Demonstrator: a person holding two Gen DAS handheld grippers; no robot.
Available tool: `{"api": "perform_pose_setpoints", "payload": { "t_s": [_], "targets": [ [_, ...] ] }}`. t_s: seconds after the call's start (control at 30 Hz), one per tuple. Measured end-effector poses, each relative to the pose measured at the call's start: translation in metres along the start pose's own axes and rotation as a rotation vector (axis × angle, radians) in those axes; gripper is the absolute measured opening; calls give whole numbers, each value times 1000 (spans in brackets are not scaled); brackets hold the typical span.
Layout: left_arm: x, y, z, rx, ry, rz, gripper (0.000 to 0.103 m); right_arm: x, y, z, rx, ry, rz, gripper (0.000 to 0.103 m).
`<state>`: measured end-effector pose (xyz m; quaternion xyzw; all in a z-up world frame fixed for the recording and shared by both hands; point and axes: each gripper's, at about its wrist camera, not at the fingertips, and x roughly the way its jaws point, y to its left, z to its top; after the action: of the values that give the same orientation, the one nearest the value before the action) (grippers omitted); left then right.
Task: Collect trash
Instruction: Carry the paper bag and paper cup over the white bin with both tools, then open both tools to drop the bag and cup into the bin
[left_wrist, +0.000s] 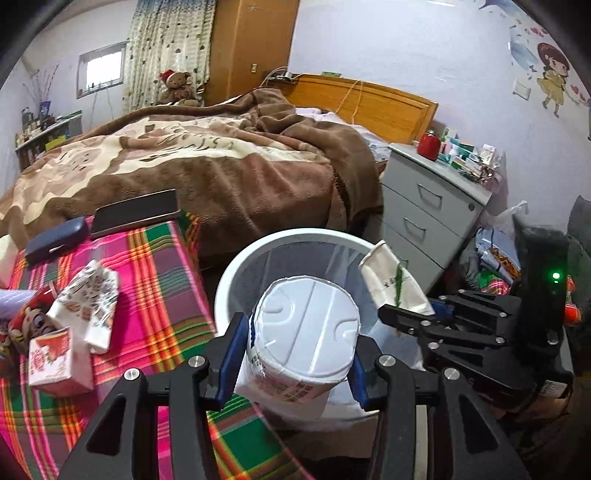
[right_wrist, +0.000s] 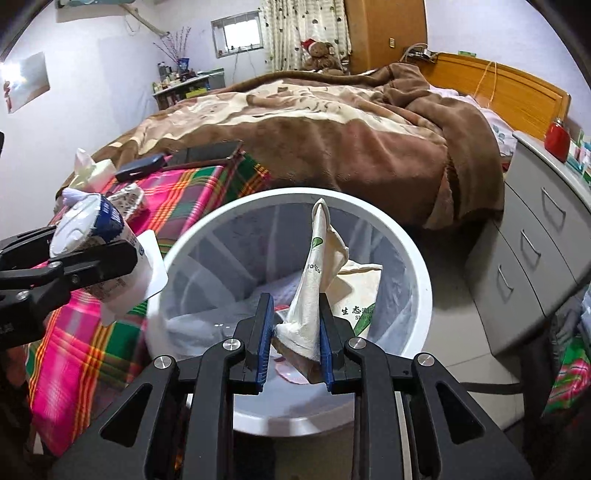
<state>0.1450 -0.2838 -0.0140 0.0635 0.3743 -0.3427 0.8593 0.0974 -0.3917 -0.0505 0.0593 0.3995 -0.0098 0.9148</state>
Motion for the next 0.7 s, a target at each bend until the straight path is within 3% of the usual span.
{"api": "perform_pose_setpoints", "payload": {
  "t_s": [0.13, 0.2, 0.23, 0.27, 0.33, 0.7],
  "targets": [
    [14, 4, 5, -39, 21, -27, 49, 4, -5, -1, 6, 17, -10, 26],
    [19, 6, 5, -57, 37, -48, 55, 6, -7, -2, 12, 35, 0, 45],
    [20, 7, 5, -54, 30, -20, 59, 7, -7, -2, 12, 37, 5, 62],
    [20, 7, 5, -54, 28, -14, 63, 6, -7, -3, 14, 32, 5, 67],
    [20, 9, 4, -71, 30, -46, 63, 3, -8, -4, 19, 22, 7, 67],
    [-1, 14, -3, -64, 7, 4, 63, -8, -5, -2, 36, -12, -7, 67]
  ]
}}
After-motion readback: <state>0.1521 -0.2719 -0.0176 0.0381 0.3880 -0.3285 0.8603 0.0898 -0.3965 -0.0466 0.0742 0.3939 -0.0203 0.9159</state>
